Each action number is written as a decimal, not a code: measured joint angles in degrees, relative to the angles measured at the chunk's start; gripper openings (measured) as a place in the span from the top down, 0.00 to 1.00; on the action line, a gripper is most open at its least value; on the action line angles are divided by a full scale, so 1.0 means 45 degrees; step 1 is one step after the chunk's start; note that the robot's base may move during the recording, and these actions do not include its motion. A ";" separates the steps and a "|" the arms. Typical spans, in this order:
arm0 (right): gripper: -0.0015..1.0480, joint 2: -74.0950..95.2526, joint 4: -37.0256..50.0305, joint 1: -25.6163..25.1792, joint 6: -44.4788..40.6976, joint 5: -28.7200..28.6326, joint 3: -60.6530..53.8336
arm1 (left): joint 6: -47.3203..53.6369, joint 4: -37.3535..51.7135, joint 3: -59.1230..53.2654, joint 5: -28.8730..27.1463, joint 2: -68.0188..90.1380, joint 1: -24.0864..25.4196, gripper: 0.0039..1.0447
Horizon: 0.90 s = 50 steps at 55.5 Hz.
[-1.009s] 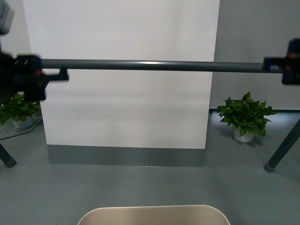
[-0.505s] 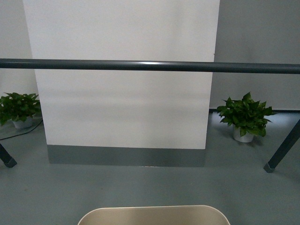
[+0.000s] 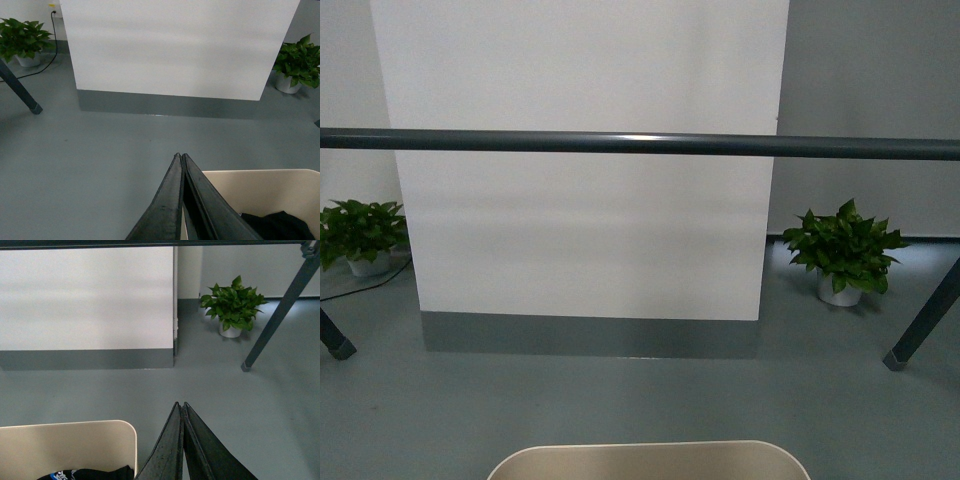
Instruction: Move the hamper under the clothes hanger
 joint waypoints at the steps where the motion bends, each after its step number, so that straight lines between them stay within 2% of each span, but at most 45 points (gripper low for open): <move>1: 0.98 -0.0083 -0.0034 0.0000 0.0000 0.0010 -0.0044 | 0.0000 -0.0039 -0.0034 0.0010 -0.0083 0.0000 0.97; 17: 0.98 -0.2351 -0.1360 0.0000 0.0000 0.0005 -0.0962 | 0.0015 -0.1399 -0.0899 0.0034 -0.2336 0.0000 0.97; 19: 0.98 -0.2744 -0.1642 0.0000 0.0000 0.0005 -0.1069 | 0.0019 -0.0962 -0.1214 0.0039 -0.2370 0.0000 0.97; 24: 0.98 -0.3031 -0.1243 0.0000 0.0000 0.0005 -0.1598 | 0.0024 -0.1409 -0.1491 0.0034 -0.2880 0.0000 0.97; 50: 0.98 -0.6921 -0.4886 0.0000 0.0000 0.0000 -0.1821 | 0.0024 -0.5022 -0.1501 0.0034 -0.6883 0.0000 0.97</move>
